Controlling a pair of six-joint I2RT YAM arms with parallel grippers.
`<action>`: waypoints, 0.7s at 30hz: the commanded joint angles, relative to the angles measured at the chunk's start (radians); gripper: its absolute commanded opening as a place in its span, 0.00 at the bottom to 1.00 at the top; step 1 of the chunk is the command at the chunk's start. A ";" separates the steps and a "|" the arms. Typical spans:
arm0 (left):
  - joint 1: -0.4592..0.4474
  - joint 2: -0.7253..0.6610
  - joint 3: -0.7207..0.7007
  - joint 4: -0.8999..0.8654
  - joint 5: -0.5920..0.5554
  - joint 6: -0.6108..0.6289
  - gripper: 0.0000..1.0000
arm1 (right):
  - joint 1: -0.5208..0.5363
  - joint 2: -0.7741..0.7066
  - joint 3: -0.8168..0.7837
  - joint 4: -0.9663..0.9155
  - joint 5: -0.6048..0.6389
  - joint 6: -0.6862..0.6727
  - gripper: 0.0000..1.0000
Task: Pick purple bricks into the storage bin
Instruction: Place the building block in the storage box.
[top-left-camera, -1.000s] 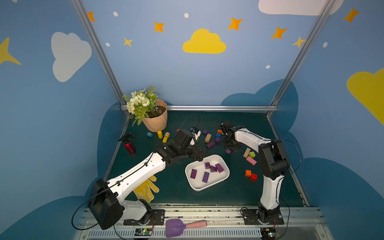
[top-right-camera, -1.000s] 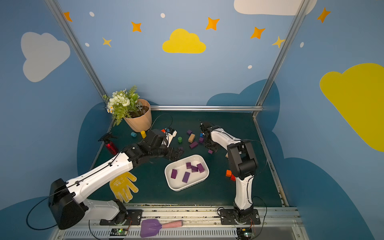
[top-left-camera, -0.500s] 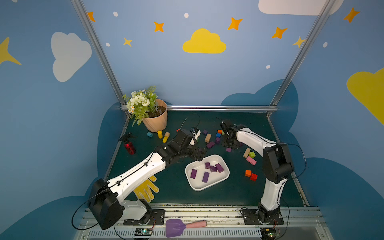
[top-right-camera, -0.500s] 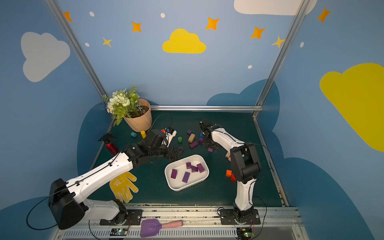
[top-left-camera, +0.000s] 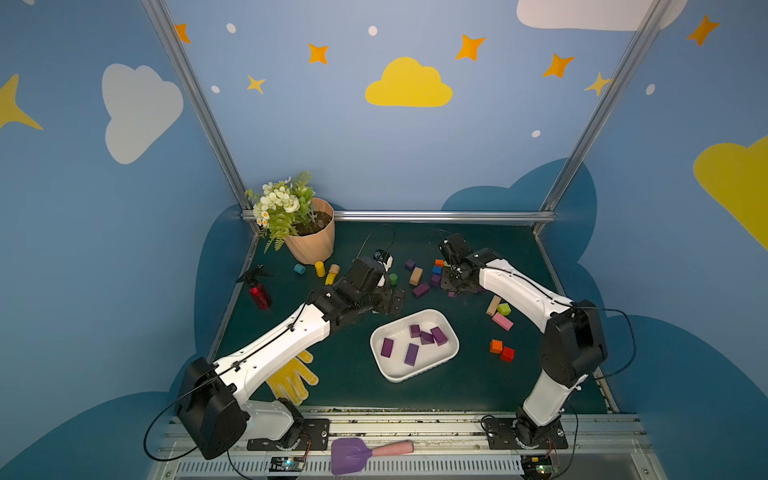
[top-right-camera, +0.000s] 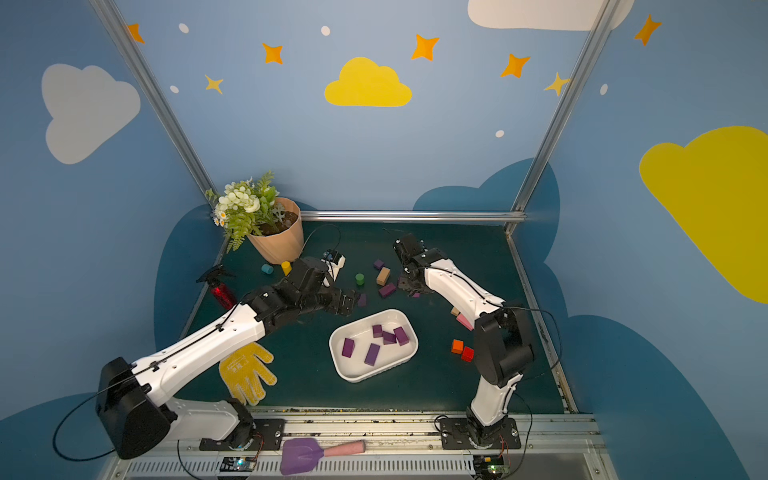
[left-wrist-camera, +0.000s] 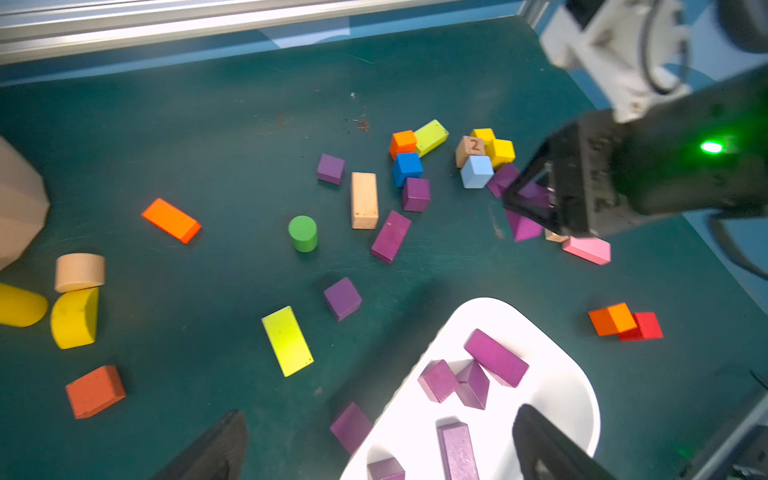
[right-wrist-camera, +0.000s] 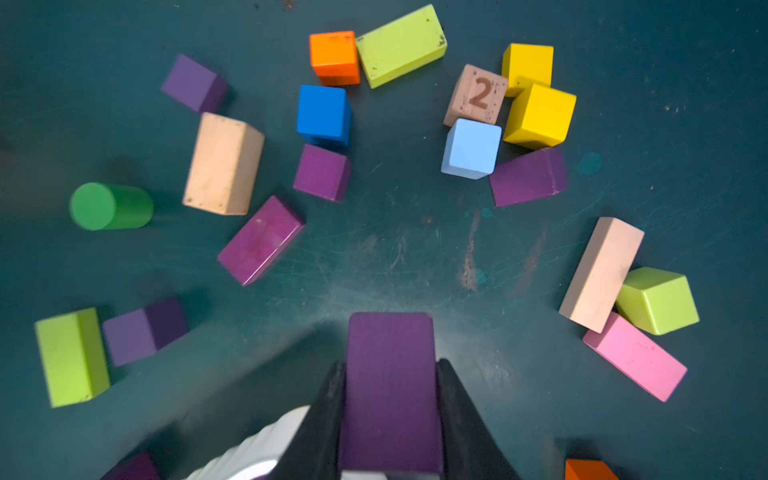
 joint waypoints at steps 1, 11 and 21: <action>0.019 -0.016 0.015 -0.020 -0.049 -0.020 1.00 | 0.031 -0.039 -0.037 0.018 -0.001 -0.016 0.27; 0.071 -0.013 0.015 -0.027 -0.083 -0.034 1.00 | 0.135 -0.090 -0.110 0.069 -0.008 -0.011 0.28; 0.127 -0.008 0.018 -0.028 -0.086 -0.055 1.00 | 0.268 -0.082 -0.174 0.095 -0.002 0.031 0.28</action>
